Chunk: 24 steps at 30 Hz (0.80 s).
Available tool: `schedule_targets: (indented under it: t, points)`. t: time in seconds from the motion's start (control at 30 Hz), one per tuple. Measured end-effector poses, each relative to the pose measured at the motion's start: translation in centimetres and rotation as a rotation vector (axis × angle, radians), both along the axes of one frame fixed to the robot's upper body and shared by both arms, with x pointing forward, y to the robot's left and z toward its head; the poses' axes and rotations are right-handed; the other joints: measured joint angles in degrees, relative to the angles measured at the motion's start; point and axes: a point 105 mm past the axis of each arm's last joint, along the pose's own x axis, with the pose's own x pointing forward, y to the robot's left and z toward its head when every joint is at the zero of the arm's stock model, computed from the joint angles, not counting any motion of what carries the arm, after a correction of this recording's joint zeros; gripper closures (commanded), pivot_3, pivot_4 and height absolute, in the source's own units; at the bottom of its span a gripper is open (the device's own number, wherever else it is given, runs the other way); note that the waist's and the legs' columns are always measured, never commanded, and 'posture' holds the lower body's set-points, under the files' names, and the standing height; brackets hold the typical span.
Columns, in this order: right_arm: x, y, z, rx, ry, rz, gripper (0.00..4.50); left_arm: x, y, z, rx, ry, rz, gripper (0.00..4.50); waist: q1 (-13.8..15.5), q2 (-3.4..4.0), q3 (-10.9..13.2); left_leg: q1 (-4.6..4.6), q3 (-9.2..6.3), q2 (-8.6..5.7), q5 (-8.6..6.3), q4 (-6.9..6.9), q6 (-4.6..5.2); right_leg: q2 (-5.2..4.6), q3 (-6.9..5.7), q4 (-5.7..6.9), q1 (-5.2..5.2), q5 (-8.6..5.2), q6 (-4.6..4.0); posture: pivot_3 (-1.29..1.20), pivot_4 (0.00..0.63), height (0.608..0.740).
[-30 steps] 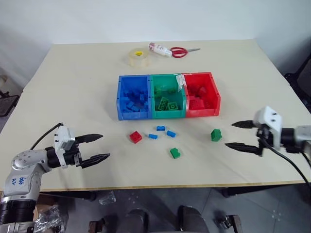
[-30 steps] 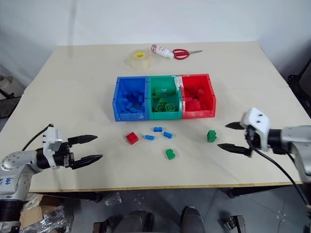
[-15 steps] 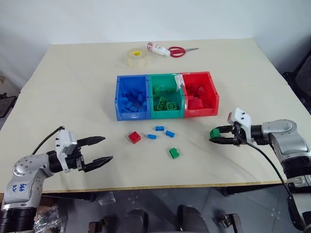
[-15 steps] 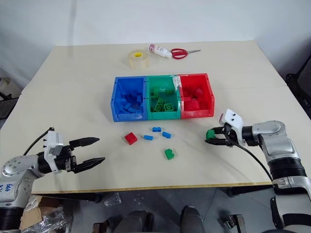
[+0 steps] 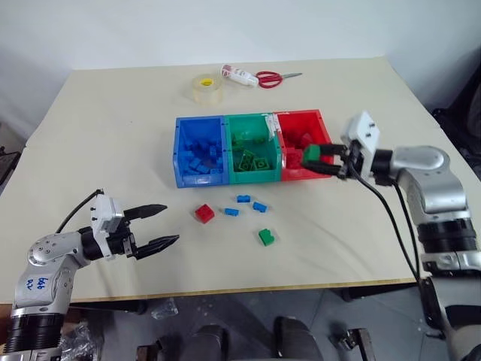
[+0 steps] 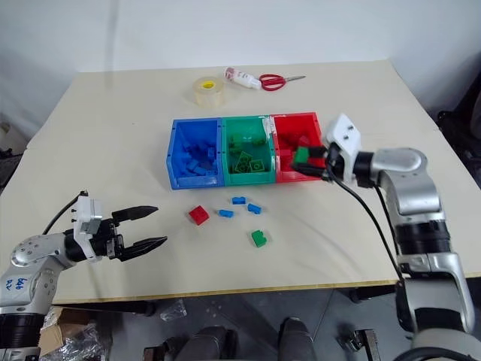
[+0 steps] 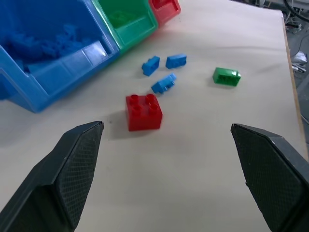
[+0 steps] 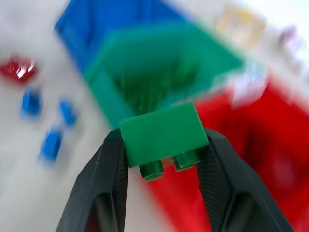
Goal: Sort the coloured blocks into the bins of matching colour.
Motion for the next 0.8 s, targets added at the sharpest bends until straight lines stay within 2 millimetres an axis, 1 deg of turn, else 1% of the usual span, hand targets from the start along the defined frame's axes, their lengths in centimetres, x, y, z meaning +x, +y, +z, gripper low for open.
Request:
schedule_targets:
  t: [0.1, 0.13, 0.17, 0.2, 0.27, 0.37, 0.4, 0.53, 0.67, 0.73, 0.77, 0.8]
  points:
    - [1.8, 3.3, 0.0, 0.032, -0.009, 0.012, 2.93, 0.6, -0.3, 0.3, -0.006, -0.028, 0.001, 0.0, -0.58, -0.01, 0.01, -0.01, -0.07, -0.07, 0.0, 0.02, 0.0, -0.02, -0.01, 0.17, -0.05, -0.01, -0.02, 0.0, 0.15, 0.74]
    - [2.2, 4.0, -0.2, 0.038, -0.011, 0.017, 2.93, 0.8, -0.4, 0.5, -0.01, -0.036, 0.0, 0.0, -0.61, -0.01, 0.01, -0.01, -0.09, -0.08, 0.0, 0.01, 0.0, -0.03, -0.01, 0.19, -0.07, -0.01, -0.02, 0.0, 0.15, 0.74]
    - [2.6, 4.8, -0.5, 0.036, -0.008, 0.015, 2.22, 0.9, -0.5, 0.6, -0.012, -0.043, 0.001, 0.0, -0.68, -0.01, 0.01, -0.02, -0.1, -0.08, 0.0, 0.01, 0.0, -0.03, -0.02, 0.24, -0.09, -0.01, -0.02, 0.0, 0.15, 0.74]
    - [3.1, 5.4, -0.7, 0.038, -0.01, 0.005, 2.04, 0.9, -0.5, 0.6, -0.011, -0.047, 0.003, 0.0, -0.87, -0.01, 0.01, -0.01, -0.1, -0.1, 0.0, 0.01, 0.01, -0.04, -0.02, 0.29, -0.13, 0.0, -0.03, 0.0, 0.15, 0.74]
    - [4.2, 6.0, -1.1, 0.041, -0.008, -0.031, 1.32, 1.0, -0.8, 0.5, -0.014, -0.049, -0.005, 0.0, -1.04, -0.01, 0.01, -0.01, -0.12, -0.12, 0.0, -0.03, 0.01, -0.05, -0.02, 0.3, -0.14, 0.0, -0.03, 0.0, 0.15, 0.74]
    - [4.8, 6.3, -1.2, 0.038, -0.028, -0.05, 0.25, 1.0, -1.0, 0.3, -0.016, -0.05, -0.009, 0.0, -1.17, -0.01, 0.01, -0.01, -0.15, -0.11, 0.0, -0.05, 0.01, -0.04, -0.05, 0.29, -0.14, 0.0, -0.03, 0.0, 0.15, 0.74]
    - [4.9, 6.3, -1.3, 0.037, -0.032, -0.051, 0.01, 1.0, -1.0, 0.3, -0.015, -0.052, -0.01, 0.0, -1.23, -0.01, 0.01, -0.01, -0.16, -0.11, 0.0, -0.05, 0.01, -0.04, -0.04, 0.29, -0.14, 0.0, -0.03, 0.0, 0.15, 0.74]
    - [4.9, 6.3, -1.4, 0.029, -0.039, -0.039, 0.01, 1.0, -1.0, 0.4, -0.015, -0.054, -0.01, 0.0, -1.63, 0.0, 0.01, -0.01, -0.16, -0.1, 0.0, -0.04, 0.01, -0.04, -0.04, 0.3, -0.14, 0.0, -0.03, 0.0, 0.15, 0.74]
    - [4.0, 6.1, -1.2, 0.014, -0.056, 0.012, 0.01, 1.0, -1.0, 0.4, -0.013, -0.059, -0.012, 0.0, -2.04, 0.0, 0.01, -0.01, -0.18, -0.1, 0.0, -0.05, 0.01, -0.04, -0.04, 0.31, -0.14, 0.0, -0.03, 0.0, 0.15, 0.74]
    - [3.1, 5.3, -1.6, 0.003, -0.052, 0.042, 0.01, 1.0, -1.1, 0.4, -0.013, -0.06, -0.015, 0.0, -2.02, 0.0, 0.01, -0.02, -0.23, -0.11, 0.0, -0.04, 0.01, -0.04, -0.05, 0.32, -0.13, 0.0, -0.03, 0.0, 0.15, 0.74]
    - [2.5, 4.8, -2.0, -0.006, -0.043, 0.061, 0.01, 1.1, -1.1, 0.4, -0.012, -0.059, -0.016, 0.0, -1.93, 0.0, 0.01, -0.02, -0.26, -0.12, 0.0, -0.03, 0.01, -0.04, -0.05, 0.33, -0.13, 0.0, -0.03, 0.0, 0.15, 0.74]
    - [1.4, 3.9, -2.6, -0.014, -0.029, 0.09, 0.01, 1.1, -1.1, 0.4, -0.011, -0.059, -0.02, 0.0, -1.63, 0.0, 0.01, -0.03, -0.28, -0.13, 0.0, -0.04, 0.01, -0.05, -0.05, 0.3, -0.11, 0.0, -0.03, 0.0, 0.15, 0.74]
